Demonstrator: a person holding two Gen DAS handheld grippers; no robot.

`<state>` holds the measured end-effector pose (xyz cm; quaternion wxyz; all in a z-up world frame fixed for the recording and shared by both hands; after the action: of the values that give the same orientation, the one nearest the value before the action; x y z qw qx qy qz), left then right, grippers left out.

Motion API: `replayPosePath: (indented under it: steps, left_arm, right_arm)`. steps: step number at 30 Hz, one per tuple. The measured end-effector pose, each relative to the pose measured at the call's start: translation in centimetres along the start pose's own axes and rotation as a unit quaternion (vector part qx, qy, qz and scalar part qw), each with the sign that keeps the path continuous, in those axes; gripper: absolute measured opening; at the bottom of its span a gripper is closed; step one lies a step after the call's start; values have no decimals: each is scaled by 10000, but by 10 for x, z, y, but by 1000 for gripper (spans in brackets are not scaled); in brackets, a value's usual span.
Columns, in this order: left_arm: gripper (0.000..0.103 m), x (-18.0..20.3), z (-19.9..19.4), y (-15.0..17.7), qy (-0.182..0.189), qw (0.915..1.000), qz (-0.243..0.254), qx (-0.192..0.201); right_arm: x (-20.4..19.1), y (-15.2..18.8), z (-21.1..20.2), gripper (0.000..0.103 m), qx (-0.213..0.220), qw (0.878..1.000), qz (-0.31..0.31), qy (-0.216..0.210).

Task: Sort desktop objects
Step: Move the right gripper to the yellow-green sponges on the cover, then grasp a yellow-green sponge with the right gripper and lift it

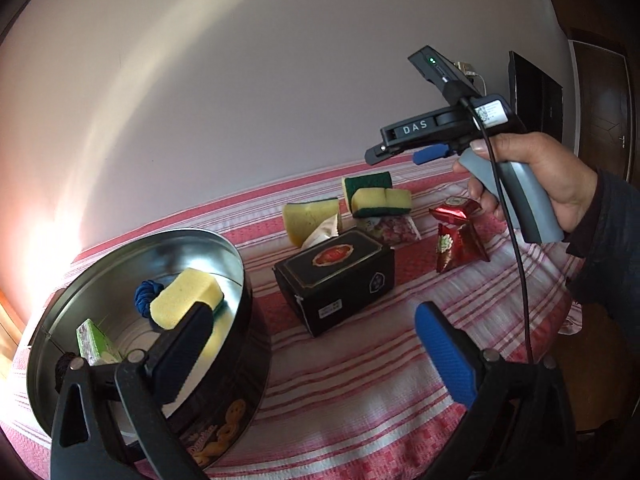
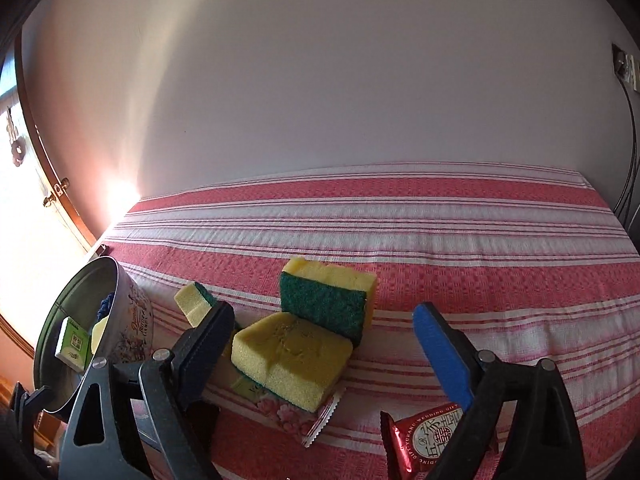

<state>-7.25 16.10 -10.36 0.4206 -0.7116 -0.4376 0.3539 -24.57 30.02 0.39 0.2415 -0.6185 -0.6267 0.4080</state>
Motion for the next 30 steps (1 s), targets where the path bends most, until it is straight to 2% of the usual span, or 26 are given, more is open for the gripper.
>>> replayPosePath:
  steps: [3, 11, 15, 16, 17, 19, 20, 23, 25, 27, 29, 30]
  left_arm:
    - [102, 5, 1, 0, 24, 10000, 11, 26]
    - [102, 19, 10, 4, 117, 9999, 81, -84]
    - [102, 25, 16, 7, 104, 9997, 155, -160]
    - [102, 26, 15, 6, 99, 9997, 174, -160]
    - [102, 28, 15, 6, 101, 9996, 190, -154]
    - [102, 34, 16, 3, 148, 9995, 242, -143]
    - [102, 38, 17, 1, 185, 9994, 281, -128]
    - [102, 51, 23, -5, 251, 9987, 440, -97]
    - [102, 61, 29, -8, 302, 9982, 510, -108]
    - [102, 68, 34, -9, 319, 9978, 554, -146]
    - [102, 72, 37, -10, 315, 9977, 590, -149]
    - [102, 74, 38, -10, 303, 9977, 593, -148]
  right_arm:
    - [2, -3, 13, 93, -108, 9998, 49, 129]
    - [2, 0, 49, 93, -574, 9982, 59, 158]
    - [0, 4, 63, 92, -741, 9971, 92, -136]
    - [0, 3, 63, 84, -698, 9974, 97, -125]
    - [1, 3, 62, 62, -671, 9976, 85, -120]
    - [5, 2, 59, 46, -634, 9980, -44, -25]
    - [7, 2, 57, 42, -594, 9982, -18, -94]
    - [14, 1, 49, 38, -446, 9985, 153, -290]
    - [15, 3, 47, 38, -415, 9981, 185, -420]
    - [15, 5, 51, 44, -462, 9979, 173, -414]
    - [18, 5, 57, 83, -584, 9976, 221, -302]
    - [19, 4, 60, 89, -636, 9975, 238, -217]
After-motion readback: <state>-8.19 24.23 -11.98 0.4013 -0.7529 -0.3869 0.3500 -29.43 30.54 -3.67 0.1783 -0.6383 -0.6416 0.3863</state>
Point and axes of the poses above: each gripper's, at about its wrist camera, not at the fingertips, and z roughly the way its jaws point, x to its right, y to its underside, the point moved 8 cm from there along z, roughly the way its jaws point, and after that the axes turned 7 degrees about x, right-handed, at the moved point
